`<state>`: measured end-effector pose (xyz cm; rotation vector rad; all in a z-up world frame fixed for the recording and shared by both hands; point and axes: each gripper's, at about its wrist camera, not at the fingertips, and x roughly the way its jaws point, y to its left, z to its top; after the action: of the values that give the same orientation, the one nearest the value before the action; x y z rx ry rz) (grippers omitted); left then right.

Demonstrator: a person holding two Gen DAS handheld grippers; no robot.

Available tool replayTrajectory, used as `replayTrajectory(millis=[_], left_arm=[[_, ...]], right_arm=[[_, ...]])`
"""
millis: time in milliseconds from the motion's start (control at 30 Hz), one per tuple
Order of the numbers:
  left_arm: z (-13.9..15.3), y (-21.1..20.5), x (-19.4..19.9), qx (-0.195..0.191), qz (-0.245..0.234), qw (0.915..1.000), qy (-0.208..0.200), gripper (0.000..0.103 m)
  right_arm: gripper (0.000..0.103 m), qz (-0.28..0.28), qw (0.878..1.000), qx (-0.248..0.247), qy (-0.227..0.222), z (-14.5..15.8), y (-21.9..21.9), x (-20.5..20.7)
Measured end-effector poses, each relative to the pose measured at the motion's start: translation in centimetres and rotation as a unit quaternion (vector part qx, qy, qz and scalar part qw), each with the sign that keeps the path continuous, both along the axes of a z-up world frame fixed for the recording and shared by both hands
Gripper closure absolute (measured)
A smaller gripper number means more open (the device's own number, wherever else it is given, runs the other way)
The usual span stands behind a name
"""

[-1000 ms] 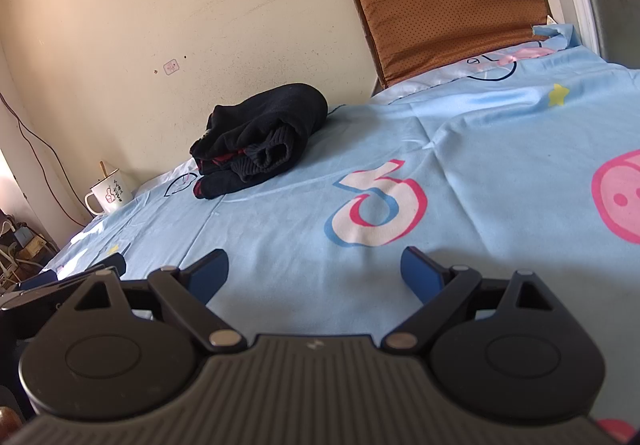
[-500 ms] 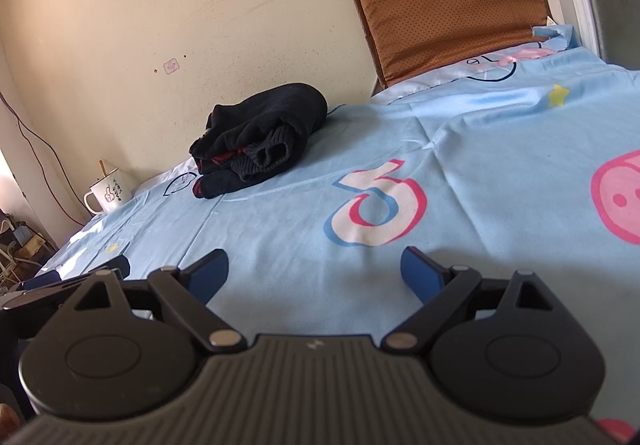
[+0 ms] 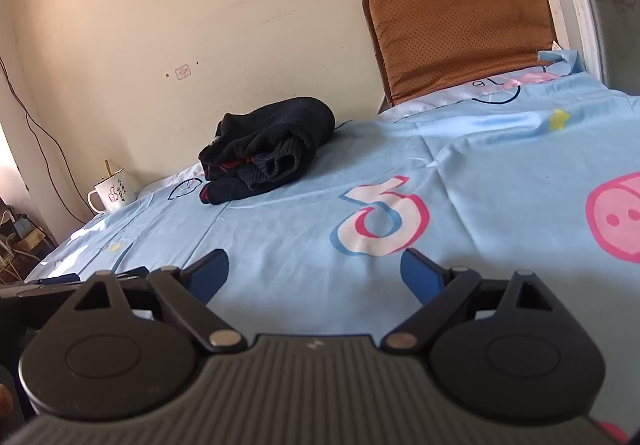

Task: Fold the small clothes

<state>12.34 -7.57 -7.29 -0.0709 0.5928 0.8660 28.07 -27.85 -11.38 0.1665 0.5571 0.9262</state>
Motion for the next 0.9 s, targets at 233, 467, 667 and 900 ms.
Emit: replayTrajectory(millis=[233,467,667,900], left_arm=[[0.05,-0.18,-0.04,0.004,0.002,1.0000,0.001,0.000],[0.06,-0.17,0.02,0.006,0.001,1.0000,0.003,0.000],[0.06,-0.05,-0.04,-0.001,-0.010,0.9999,0.000,0.000],[-0.04,-0.30,0.14,0.003,-0.013,0.9999,0.006,0.000]], right_arm=[[0.008,0.003,1.000,0.000,0.001,0.00,0.06,-0.05],[0.008,0.010,1.000,0.005,-0.006,0.07,-0.01,-0.27],[0.008,0.009,1.000,0.017,-0.021,0.22,-0.36,-0.65],[0.008,0.013,1.000,0.018,-0.020,0.24,-0.25,-0.53]])
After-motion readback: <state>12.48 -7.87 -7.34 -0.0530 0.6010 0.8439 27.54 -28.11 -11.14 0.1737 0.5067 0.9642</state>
